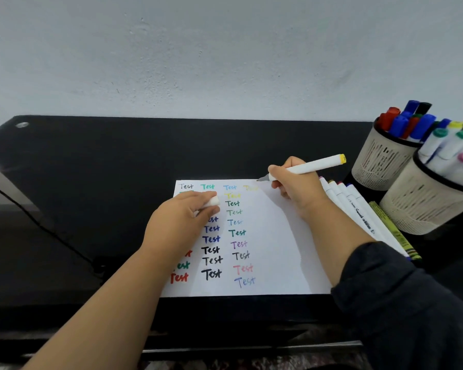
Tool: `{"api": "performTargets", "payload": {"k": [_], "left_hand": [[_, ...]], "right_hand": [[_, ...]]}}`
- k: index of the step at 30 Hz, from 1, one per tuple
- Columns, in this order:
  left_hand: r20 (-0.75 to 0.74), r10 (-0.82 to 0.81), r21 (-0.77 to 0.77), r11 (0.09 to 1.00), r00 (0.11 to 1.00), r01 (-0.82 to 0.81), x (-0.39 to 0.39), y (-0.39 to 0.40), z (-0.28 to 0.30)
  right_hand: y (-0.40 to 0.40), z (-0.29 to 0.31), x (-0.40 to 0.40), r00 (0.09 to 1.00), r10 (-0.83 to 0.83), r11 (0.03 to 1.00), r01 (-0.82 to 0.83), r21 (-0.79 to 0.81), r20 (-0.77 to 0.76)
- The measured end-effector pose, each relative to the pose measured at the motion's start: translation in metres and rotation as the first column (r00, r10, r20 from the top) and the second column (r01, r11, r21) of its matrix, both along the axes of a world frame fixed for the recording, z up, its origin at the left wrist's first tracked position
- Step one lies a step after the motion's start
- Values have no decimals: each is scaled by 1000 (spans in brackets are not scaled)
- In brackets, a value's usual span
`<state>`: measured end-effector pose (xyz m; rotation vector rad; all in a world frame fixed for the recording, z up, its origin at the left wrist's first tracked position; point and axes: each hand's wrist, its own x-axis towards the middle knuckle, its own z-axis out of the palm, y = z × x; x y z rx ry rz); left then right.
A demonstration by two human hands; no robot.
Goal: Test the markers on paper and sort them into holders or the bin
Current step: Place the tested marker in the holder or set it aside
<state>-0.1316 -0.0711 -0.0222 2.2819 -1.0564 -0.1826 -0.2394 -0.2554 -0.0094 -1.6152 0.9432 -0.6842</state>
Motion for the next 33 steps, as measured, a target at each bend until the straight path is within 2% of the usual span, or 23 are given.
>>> {"api": "performTargets", "payload": {"k": [3,7,10,15,21,27,33], "left_hand": [[-62,-8,-54,999,998,5,-5,4,6],[-374,-48,-203,979,926,-31,-16,11,16],[-455,-124,-268,963,882,-3,-24,20,25],[-469,-210,-346,937,858,40,-31,34,33],[-429,-245,-299,947,870,120,-38,44,36],[-407,-218,-273,956,887,110,-34,50,39],[-370,-238,-224,961,898,163,-38,46,38]], "right_hand": [[6,13,-5,991,54,997,-60,43,120],[33,25,-12,964,96,990,-118,76,248],[54,28,-16,949,102,989,-128,69,299],[83,26,-22,935,129,987,-153,46,331],[110,16,-28,950,138,987,-154,38,281],[105,17,-35,909,-7,996,-29,79,416],[111,17,-32,912,64,992,-104,76,404]]}}
